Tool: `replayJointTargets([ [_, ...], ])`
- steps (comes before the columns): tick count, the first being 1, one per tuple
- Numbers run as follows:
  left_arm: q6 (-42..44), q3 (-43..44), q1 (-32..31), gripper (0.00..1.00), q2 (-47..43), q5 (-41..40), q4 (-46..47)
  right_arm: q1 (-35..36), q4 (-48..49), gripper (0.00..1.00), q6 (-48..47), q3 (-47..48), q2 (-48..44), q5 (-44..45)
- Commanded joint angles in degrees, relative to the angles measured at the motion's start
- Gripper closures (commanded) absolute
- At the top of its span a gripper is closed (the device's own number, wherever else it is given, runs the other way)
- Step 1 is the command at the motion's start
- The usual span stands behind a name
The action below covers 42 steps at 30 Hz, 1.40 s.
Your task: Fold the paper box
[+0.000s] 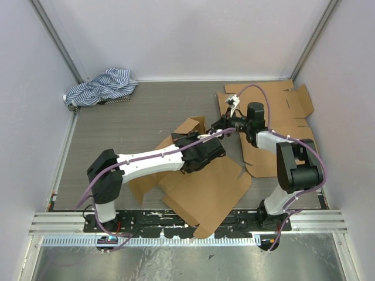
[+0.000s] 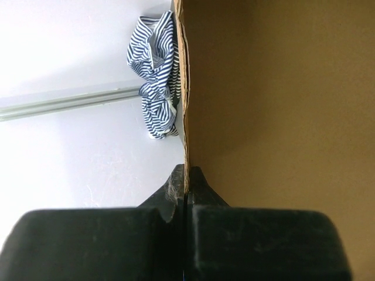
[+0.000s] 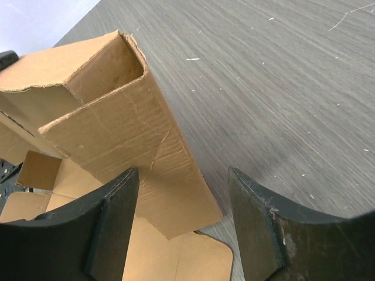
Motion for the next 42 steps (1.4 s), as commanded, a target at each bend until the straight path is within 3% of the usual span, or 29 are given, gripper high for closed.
replayJointTargets([
  [1, -1.1, 2.6, -1.3, 1.00, 2.0, -2.5, -4.3, 1.6, -3.6, 0.33, -5.1, 2.2, -0.5, -1.6],
  [19, -3.4, 3.0, -3.9, 1.00, 2.7, -4.1, -7.9, 1.0, -23.1, 0.24, -20.0, 5.7, -6.2, -1.9],
  [30, -4.9, 2.0, -5.5, 1.00, 2.4, -4.4, -7.8, 1.1, -24.2, 0.23, -21.4, 7.0, -3.2, -6.0],
  [42, -8.3, 4.5, -7.6, 1.00, 5.2, -6.0, -11.9, 4.1, -20.6, 0.23, -21.3, 4.2, -4.5, 0.3],
])
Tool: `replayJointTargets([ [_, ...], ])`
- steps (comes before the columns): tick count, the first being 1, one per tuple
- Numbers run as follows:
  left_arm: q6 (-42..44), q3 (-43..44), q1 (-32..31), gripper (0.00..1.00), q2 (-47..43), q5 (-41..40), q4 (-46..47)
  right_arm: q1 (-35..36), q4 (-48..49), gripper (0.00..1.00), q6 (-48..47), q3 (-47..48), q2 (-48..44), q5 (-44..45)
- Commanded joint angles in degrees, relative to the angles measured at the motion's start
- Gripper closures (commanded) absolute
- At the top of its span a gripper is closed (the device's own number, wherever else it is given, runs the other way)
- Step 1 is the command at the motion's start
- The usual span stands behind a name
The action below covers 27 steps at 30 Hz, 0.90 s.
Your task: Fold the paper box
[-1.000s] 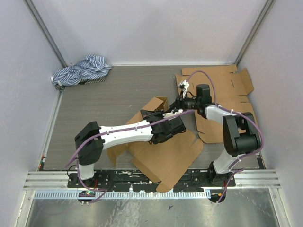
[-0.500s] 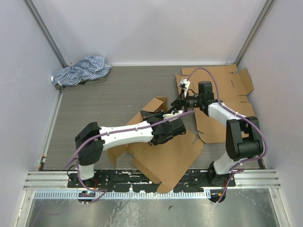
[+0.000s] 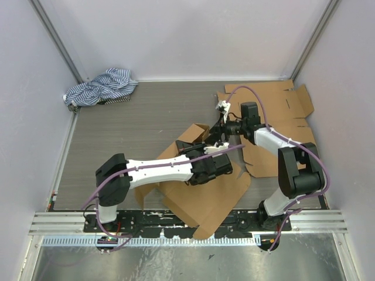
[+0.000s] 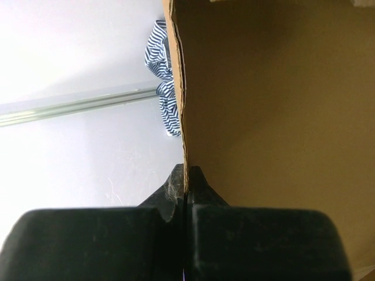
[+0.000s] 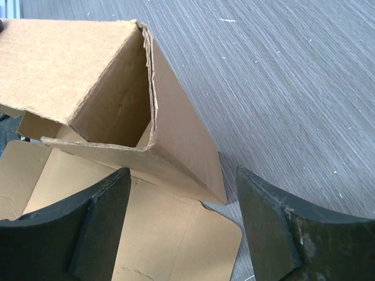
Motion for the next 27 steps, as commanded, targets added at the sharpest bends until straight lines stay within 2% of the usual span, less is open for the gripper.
replayJointTargets([
  [1, -1.3, 2.0, -0.7, 1.00, 1.7, -0.5, -2.8, 0.6, 3.8, 0.23, -0.8, -0.9, -2.1, 1.2],
  [8, -3.8, 4.3, -0.7, 1.00, 3.0, -1.2, -5.5, 1.7, 2.4, 0.25, -1.3, -0.7, -2.2, 3.7],
  [14, -9.8, 7.6, -0.7, 1.00, 4.5, -2.3, -11.4, 1.8, 9.1, 0.25, 3.7, -3.1, -2.8, 7.5],
  [21, -22.0, 12.9, -0.8, 1.00, 8.3, -3.5, -22.4, 1.8, 18.0, 0.26, 9.8, -8.1, -5.4, 9.9],
  [27, -20.6, 9.2, -0.8, 0.99, 4.1, -0.7, -16.2, 1.8, 21.7, 0.25, 11.1, -7.9, -3.7, 4.9],
])
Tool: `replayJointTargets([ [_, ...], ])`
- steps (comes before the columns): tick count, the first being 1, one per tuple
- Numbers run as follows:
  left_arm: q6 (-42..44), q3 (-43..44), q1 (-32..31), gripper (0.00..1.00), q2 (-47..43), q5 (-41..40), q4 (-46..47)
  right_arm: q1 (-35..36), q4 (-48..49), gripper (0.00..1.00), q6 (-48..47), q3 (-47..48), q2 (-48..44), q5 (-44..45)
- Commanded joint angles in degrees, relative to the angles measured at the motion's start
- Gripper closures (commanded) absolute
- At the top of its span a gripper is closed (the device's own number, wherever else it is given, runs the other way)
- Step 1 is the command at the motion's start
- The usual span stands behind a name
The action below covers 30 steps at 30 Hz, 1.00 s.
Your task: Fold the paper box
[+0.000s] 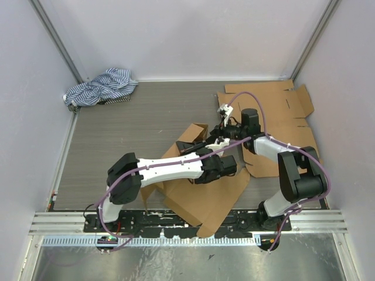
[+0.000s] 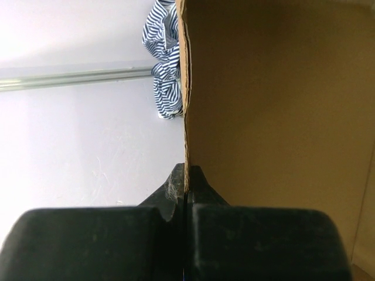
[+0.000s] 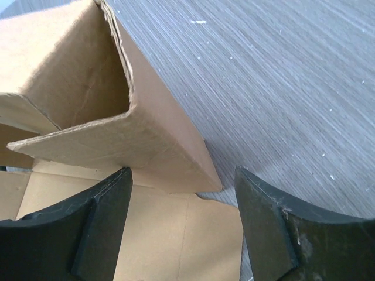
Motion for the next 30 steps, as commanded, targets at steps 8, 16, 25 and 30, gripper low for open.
replayJointTargets([
  [8, 4.3, -6.2, -0.4, 0.99, -7.4, 5.4, 11.7, 1.0, 9.6, 0.25, 3.2, 2.5, 2.3, -6.1],
  [16, 4.8, -7.3, -0.4, 0.99, -5.9, 6.7, 13.9, 3.3, 11.6, 0.25, 3.4, 1.1, 2.3, -2.7],
  [25, 2.5, -8.7, 1.3, 0.99, -6.4, 3.8, 10.8, 2.8, -0.9, 0.24, -4.5, 4.2, 0.9, -2.1],
  [30, 5.3, -11.9, 2.5, 0.99, -10.5, 4.4, 14.1, 1.6, -4.4, 0.24, -6.1, 6.8, 1.9, -4.7],
])
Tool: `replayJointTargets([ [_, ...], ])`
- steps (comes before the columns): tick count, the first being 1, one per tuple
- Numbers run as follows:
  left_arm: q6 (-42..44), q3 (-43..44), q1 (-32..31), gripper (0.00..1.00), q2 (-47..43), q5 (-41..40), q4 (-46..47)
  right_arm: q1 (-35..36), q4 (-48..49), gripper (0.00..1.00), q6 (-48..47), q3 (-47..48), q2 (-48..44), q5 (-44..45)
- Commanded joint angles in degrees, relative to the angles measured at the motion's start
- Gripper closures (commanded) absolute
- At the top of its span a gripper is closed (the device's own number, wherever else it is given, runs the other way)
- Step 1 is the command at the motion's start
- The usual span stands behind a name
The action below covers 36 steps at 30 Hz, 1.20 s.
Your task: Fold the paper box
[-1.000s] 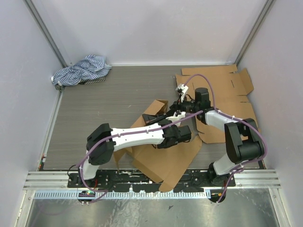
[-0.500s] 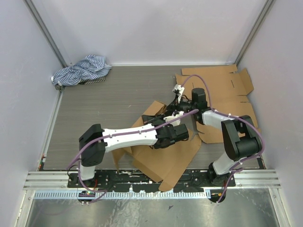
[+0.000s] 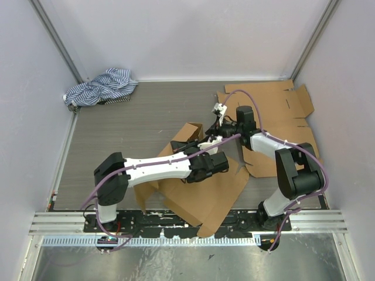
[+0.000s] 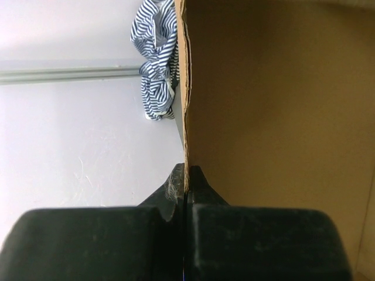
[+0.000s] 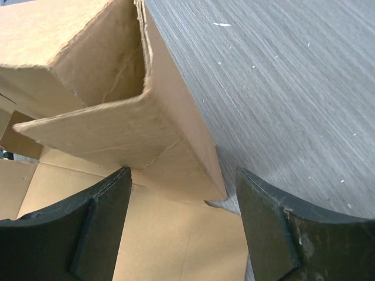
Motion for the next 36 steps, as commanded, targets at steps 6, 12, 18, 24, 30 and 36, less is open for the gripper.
replayJointTargets([
  [6, 3.2, -4.8, 1.8, 0.99, -6.2, 4.3, 7.3, -1.1, -1.5, 0.23, -2.8, 5.6, 1.3, -4.8],
  [12, 3.5, -4.8, 1.8, 0.99, -5.2, 5.1, 7.7, -1.1, 4.4, 0.24, 0.9, 5.7, 3.0, -5.4],
  [18, 2.6, -4.7, 1.7, 0.99, -3.9, 3.0, 6.5, -1.1, 4.4, 0.24, 1.2, 5.6, 2.7, -4.6],
  [24, 0.3, -3.6, 1.8, 0.99, -4.5, 3.2, 3.2, -1.1, 2.4, 0.23, -1.1, 4.7, 0.8, -4.1],
  [30, 2.2, -5.9, 2.0, 0.99, -9.6, 9.0, 7.2, -1.4, -0.6, 0.23, -3.8, 6.9, 2.6, -7.8],
  [36, 2.6, -5.9, 2.0, 0.98, -9.7, 10.5, 7.7, -1.5, -1.3, 0.23, -4.7, 8.4, 4.4, -10.1],
])
